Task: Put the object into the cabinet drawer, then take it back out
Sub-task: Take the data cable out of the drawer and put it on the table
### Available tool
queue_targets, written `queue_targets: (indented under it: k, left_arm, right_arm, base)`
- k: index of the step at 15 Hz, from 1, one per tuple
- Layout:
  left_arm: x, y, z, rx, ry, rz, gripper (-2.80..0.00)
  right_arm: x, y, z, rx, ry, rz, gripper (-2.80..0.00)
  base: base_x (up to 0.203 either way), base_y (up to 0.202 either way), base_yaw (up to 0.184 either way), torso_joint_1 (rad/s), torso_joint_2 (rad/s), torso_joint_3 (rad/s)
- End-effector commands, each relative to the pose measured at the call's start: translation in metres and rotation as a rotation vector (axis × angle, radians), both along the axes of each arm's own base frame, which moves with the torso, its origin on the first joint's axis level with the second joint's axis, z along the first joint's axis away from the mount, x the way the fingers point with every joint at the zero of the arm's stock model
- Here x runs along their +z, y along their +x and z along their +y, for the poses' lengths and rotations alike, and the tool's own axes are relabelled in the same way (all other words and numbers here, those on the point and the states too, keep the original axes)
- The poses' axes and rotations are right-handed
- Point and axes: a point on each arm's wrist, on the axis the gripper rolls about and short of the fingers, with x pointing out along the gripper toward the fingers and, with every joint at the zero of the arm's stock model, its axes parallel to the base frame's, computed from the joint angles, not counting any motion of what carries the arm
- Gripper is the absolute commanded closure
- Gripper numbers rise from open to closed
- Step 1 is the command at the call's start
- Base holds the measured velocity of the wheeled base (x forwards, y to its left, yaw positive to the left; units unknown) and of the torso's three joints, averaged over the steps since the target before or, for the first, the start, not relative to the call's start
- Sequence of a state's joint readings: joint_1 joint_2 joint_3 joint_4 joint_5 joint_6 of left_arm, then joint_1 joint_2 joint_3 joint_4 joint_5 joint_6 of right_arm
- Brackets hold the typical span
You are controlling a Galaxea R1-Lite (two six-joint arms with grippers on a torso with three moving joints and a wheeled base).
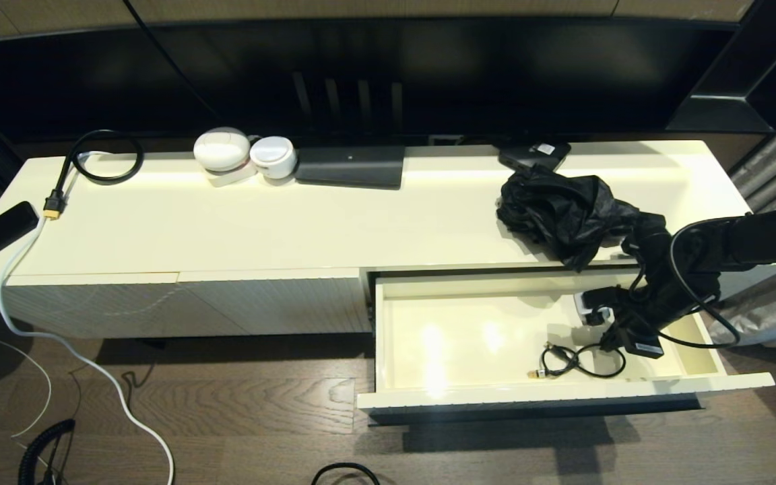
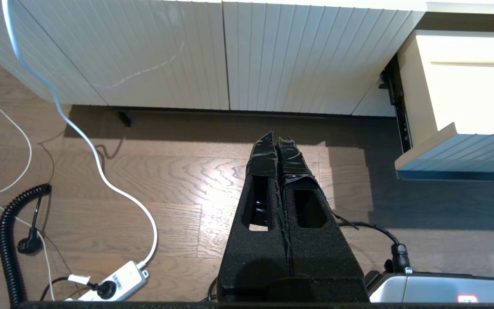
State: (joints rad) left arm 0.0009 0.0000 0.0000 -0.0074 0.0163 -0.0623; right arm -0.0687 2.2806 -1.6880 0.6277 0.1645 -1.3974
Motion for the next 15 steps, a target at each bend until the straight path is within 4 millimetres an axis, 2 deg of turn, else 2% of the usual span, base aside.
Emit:
queue_targets:
  k: [1,15]
  left_arm:
    - [0.0,0.0,0.0,0.001,-0.001,0.0,0.0]
    - [0.0,0.0,0.0,0.001,-0.001,0.0,0.0]
  right_arm:
    - [0.0005,-0.0014,0.0,0.007,-0.001,0.003,0.0]
    - [0.0013,-0.003,0.0001,0.008,0.0,0.003,0.0]
  base:
    - [0.0,0.0,0.0,0.0,0.0,0.0]
    - [0.0,0.0,0.0,0.0,0.0,0.0]
